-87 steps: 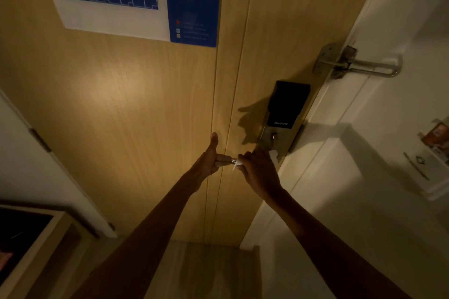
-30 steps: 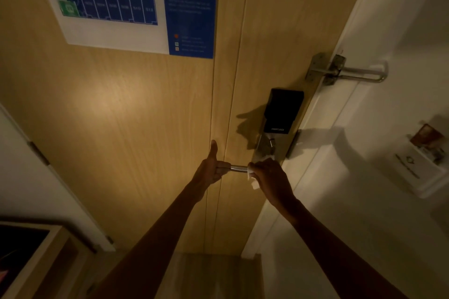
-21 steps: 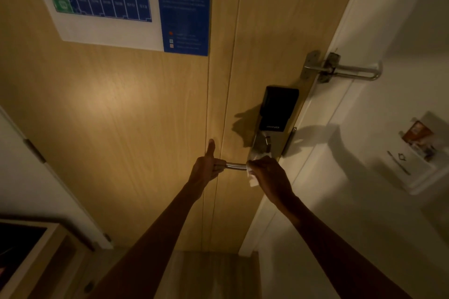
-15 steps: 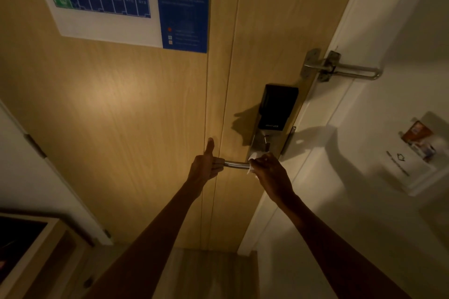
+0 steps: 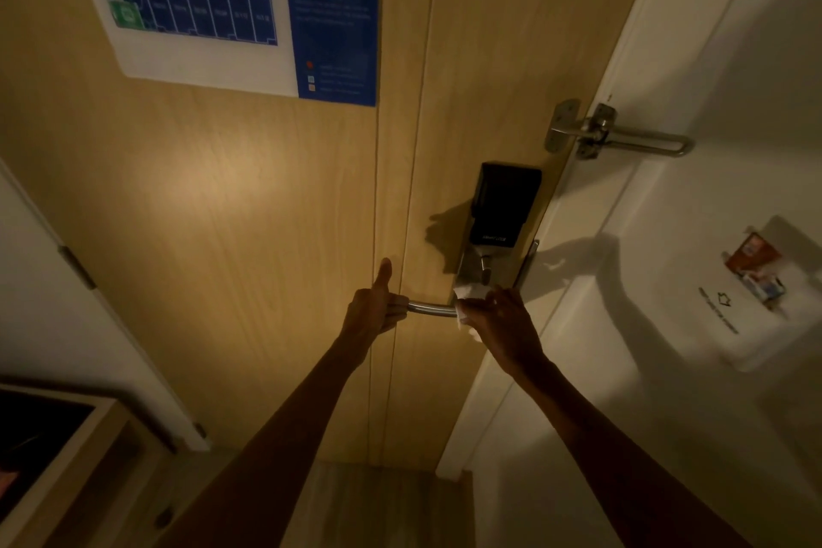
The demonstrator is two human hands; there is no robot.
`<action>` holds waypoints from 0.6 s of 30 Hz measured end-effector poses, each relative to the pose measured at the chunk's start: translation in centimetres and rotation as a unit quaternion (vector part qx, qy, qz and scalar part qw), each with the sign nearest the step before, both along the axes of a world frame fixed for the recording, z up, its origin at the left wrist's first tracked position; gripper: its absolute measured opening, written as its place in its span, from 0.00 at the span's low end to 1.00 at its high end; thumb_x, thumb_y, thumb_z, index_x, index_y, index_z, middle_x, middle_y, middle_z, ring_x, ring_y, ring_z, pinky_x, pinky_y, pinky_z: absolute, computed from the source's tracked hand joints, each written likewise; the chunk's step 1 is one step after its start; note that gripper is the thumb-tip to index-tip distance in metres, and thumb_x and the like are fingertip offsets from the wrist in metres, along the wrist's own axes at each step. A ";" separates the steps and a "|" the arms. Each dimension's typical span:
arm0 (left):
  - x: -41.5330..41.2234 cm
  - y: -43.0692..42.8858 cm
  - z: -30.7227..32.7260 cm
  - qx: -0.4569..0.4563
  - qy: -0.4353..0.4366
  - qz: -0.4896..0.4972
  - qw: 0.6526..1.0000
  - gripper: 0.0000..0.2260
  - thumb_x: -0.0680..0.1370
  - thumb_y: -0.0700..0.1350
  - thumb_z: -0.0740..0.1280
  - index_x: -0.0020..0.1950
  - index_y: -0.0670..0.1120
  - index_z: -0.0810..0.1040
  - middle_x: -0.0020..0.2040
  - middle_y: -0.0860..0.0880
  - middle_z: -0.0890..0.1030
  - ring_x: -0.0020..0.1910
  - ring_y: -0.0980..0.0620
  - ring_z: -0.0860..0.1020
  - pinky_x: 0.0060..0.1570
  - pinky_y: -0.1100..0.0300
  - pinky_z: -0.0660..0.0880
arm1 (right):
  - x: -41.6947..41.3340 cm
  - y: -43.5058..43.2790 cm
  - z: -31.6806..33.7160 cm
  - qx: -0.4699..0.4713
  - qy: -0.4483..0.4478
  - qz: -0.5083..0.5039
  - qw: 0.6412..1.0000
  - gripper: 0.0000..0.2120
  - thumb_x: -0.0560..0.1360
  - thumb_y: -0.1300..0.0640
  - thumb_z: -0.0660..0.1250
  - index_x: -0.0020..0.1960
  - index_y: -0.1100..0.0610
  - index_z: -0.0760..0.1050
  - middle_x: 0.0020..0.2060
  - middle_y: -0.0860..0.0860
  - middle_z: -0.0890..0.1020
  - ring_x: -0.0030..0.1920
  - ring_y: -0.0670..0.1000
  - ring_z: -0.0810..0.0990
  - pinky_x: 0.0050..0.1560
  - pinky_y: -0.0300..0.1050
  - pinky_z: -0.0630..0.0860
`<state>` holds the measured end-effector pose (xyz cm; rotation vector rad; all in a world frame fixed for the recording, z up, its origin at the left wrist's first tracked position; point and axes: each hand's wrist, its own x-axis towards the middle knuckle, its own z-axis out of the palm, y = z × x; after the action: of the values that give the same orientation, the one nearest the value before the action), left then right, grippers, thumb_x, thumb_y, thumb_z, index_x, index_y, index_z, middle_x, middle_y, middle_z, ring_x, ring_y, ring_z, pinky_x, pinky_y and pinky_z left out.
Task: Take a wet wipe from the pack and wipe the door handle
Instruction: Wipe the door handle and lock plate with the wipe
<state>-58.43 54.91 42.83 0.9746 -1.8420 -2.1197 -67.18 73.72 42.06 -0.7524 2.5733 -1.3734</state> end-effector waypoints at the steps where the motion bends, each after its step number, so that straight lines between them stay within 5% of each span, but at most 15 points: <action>1: 0.0 0.0 0.1 0.006 -0.001 -0.005 1.000 0.35 0.75 0.68 0.55 0.48 0.36 0.83 0.43 0.37 0.83 0.39 0.46 0.77 0.38 0.61 0.73 | -0.1 0.4 0.0 0.002 0.018 0.011 1.000 0.08 0.75 0.47 0.69 0.41 0.41 0.70 0.44 0.37 0.71 0.55 0.50 0.74 0.53 0.45 0.76; 9: 0.1 0.0 0.1 0.012 -0.006 -0.006 1.000 0.35 0.75 0.68 0.56 0.51 0.36 0.83 0.42 0.38 0.83 0.39 0.47 0.78 0.40 0.60 0.74 | -0.9 0.6 -0.5 0.075 0.142 0.020 0.987 0.07 0.72 0.44 0.70 0.44 0.42 0.72 0.49 0.48 0.79 0.52 0.52 0.79 0.50 0.48 0.79; 13: 0.1 0.1 0.1 0.003 -0.013 -0.009 1.000 0.35 0.75 0.68 0.55 0.50 0.37 0.83 0.47 0.38 0.85 0.43 0.47 0.81 0.45 0.58 0.77 | -1.1 1.3 -0.8 0.078 0.168 0.005 0.983 0.08 0.72 0.44 0.71 0.43 0.46 0.75 0.41 0.47 0.79 0.44 0.49 0.80 0.45 0.46 0.77; 18: 0.0 0.3 0.2 0.004 -0.013 0.005 1.000 0.35 0.74 0.69 0.55 0.50 0.37 0.83 0.48 0.37 0.85 0.43 0.46 0.80 0.44 0.58 0.76 | 0.0 -1.0 -1.2 0.111 0.158 0.052 0.980 0.15 0.68 0.55 0.78 0.53 0.55 0.81 0.52 0.58 0.82 0.55 0.58 0.80 0.50 0.51 0.82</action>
<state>-58.42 55.16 43.02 1.0152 -1.8384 -2.1214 -67.22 72.71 40.86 -1.1235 2.8095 -0.9812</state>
